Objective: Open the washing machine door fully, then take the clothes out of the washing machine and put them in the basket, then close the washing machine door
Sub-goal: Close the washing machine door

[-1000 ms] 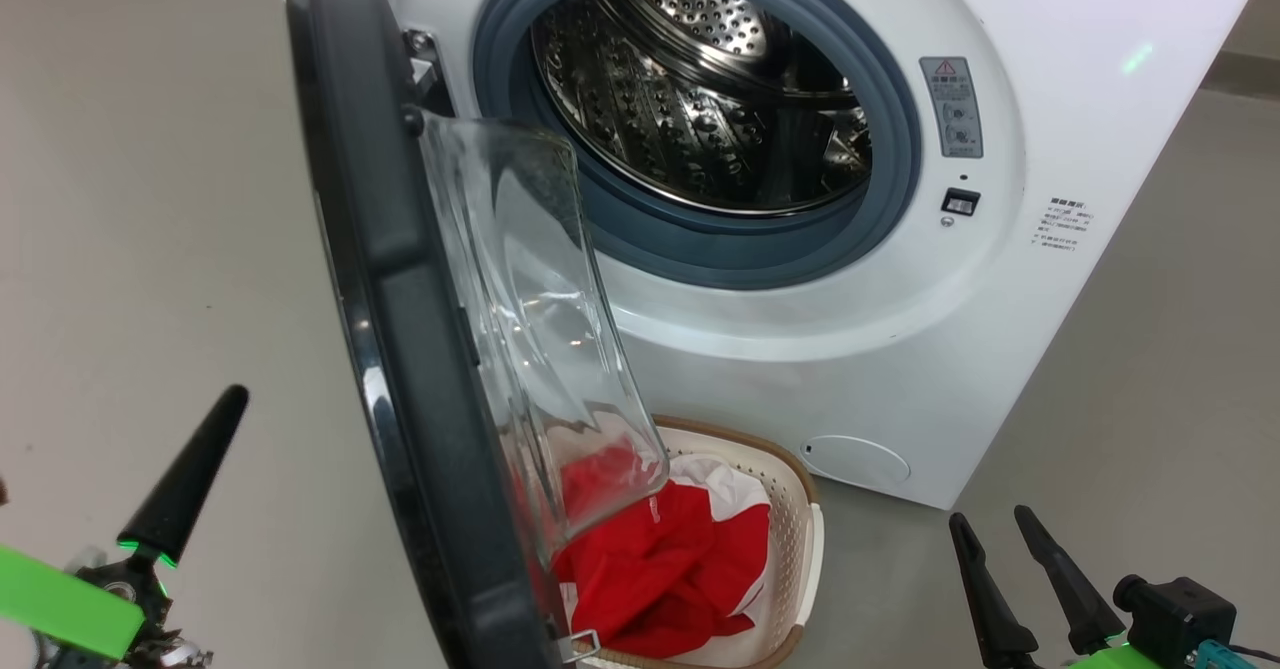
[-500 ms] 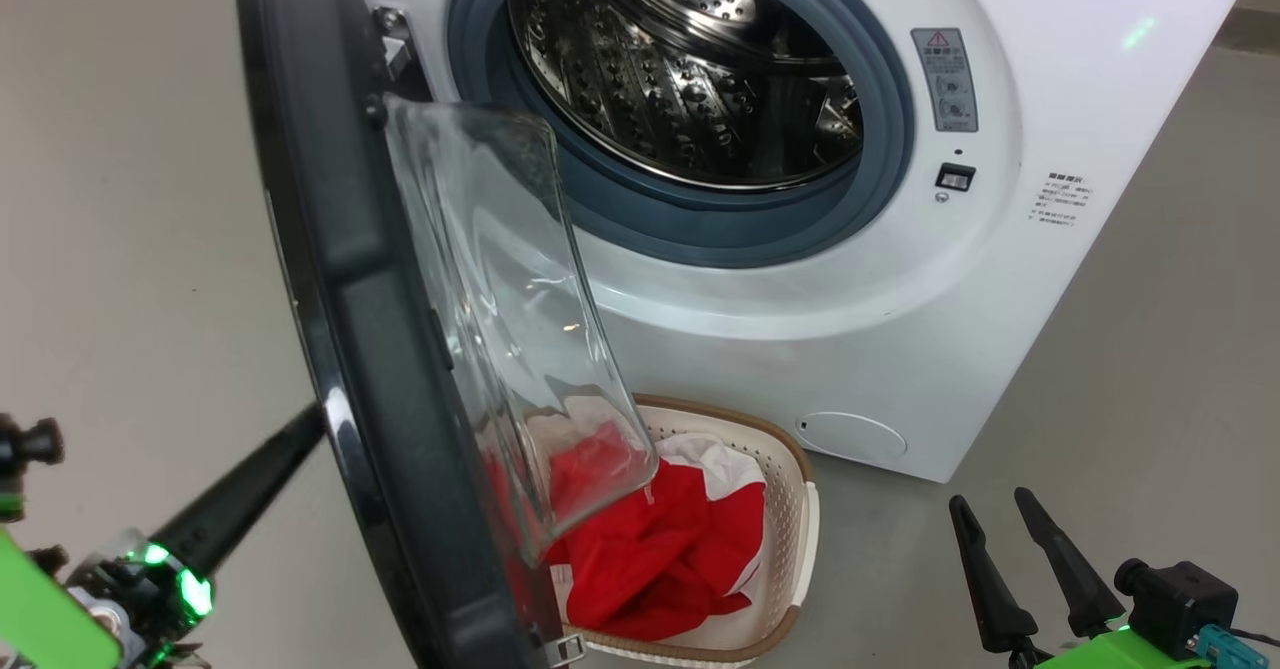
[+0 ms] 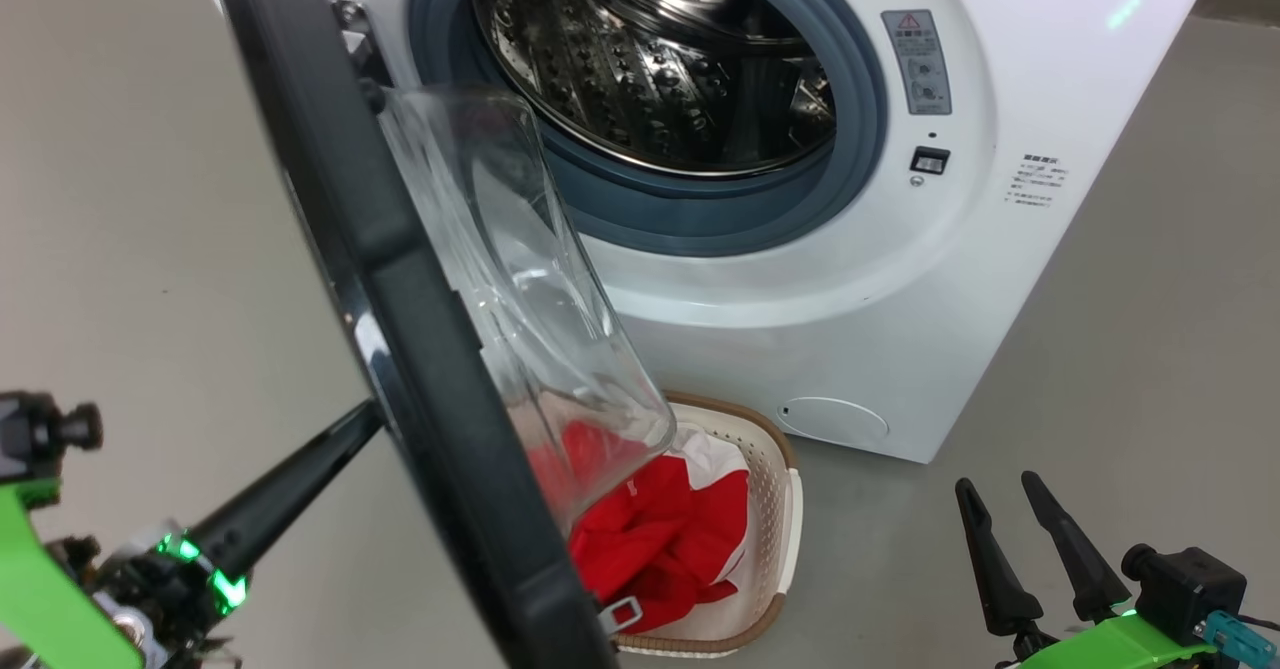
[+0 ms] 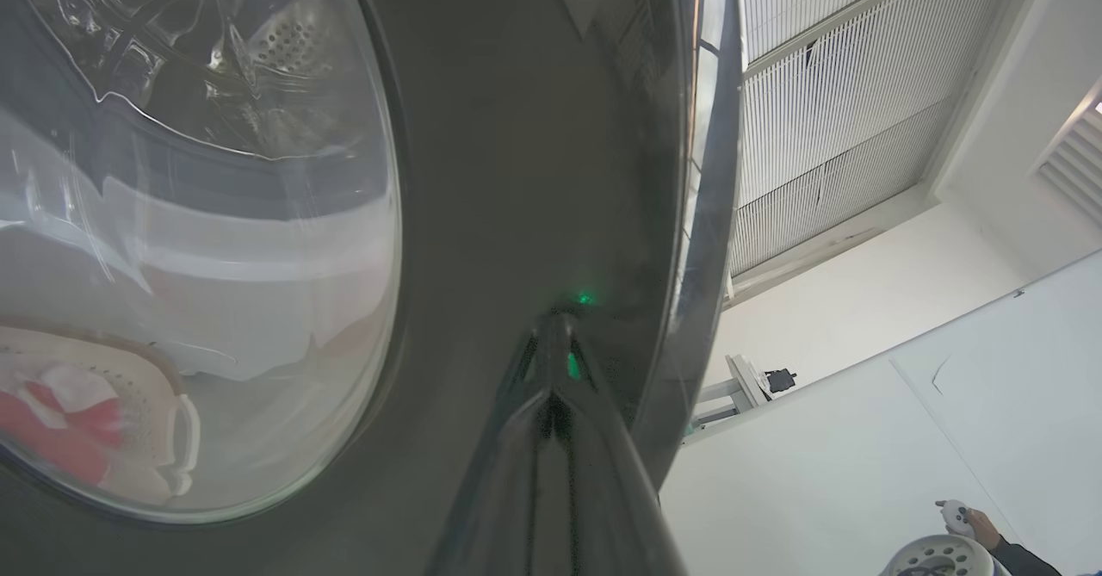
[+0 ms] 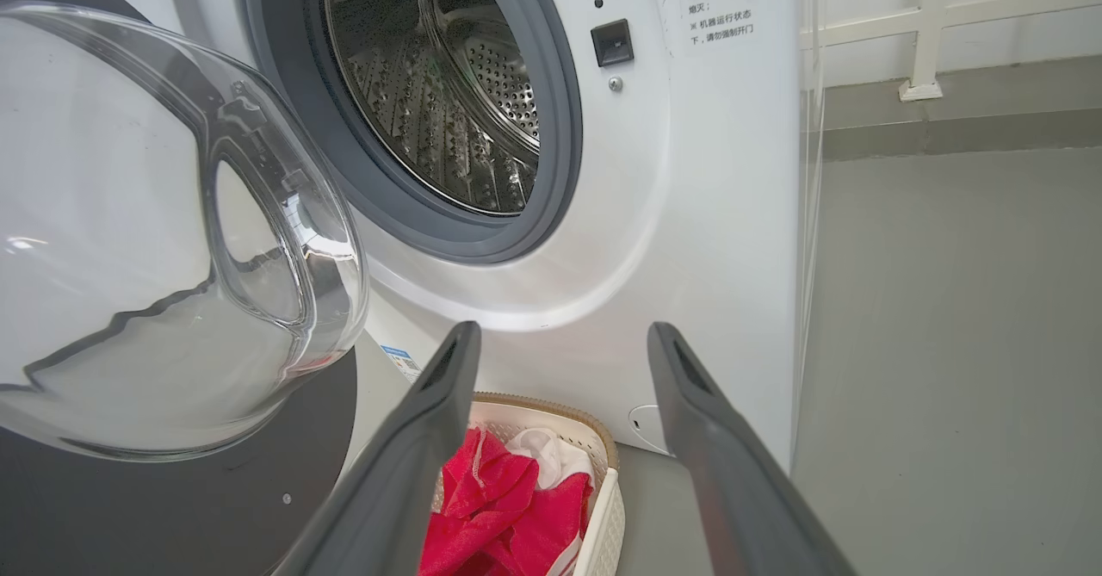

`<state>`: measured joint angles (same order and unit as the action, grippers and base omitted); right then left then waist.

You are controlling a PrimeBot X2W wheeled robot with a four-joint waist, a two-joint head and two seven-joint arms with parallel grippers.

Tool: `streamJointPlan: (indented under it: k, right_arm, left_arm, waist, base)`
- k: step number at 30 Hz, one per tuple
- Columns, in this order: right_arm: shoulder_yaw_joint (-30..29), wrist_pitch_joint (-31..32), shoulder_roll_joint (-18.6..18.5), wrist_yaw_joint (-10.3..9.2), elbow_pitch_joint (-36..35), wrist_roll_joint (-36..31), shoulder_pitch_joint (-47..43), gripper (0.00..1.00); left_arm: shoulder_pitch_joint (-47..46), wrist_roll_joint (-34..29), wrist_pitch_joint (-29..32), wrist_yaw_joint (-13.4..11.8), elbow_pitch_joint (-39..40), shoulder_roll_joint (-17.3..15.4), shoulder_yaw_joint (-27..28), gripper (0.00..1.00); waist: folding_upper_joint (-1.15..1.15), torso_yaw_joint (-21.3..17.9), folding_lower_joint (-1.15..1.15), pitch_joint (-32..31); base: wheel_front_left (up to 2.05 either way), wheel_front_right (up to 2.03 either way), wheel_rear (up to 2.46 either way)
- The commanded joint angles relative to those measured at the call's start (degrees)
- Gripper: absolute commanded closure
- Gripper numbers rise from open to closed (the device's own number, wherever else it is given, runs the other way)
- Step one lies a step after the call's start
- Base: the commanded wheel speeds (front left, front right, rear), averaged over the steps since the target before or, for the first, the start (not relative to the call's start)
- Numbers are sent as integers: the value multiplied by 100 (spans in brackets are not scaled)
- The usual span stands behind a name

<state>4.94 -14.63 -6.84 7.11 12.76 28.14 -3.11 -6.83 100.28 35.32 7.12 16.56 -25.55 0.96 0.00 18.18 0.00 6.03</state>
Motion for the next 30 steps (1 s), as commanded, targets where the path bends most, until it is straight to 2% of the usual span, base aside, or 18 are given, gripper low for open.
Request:
streamJointPlan:
  k: [1,10,19,30]
  right_arm:
    - [110,-37,-31,37,-149,18,214,0]
    - [80,-37,-9,37,-157,30,309,0]
    - [55,-37,18,37,-157,42,368,0]
    - [26,-37,4,37,-169,53,460,0]
  left_arm:
    - [-440,-100,51,36,151,-68,199,100]
    - [-1032,-549,65,36,-228,400,-35,100]
    - [-1678,-1185,-508,36,-637,913,-249,100]
    - [-2514,-1797,-1261,36,-1288,1344,-893,100]
  waist:
    - [0,-45,0,34]
    - [0,-308,0,128]
    - [0,-648,0,227]
    - [0,-995,0,384]
  base:
    - [0,0,0]
    - [0,0,0]
    - [0,0,0]
    - [0,0,0]
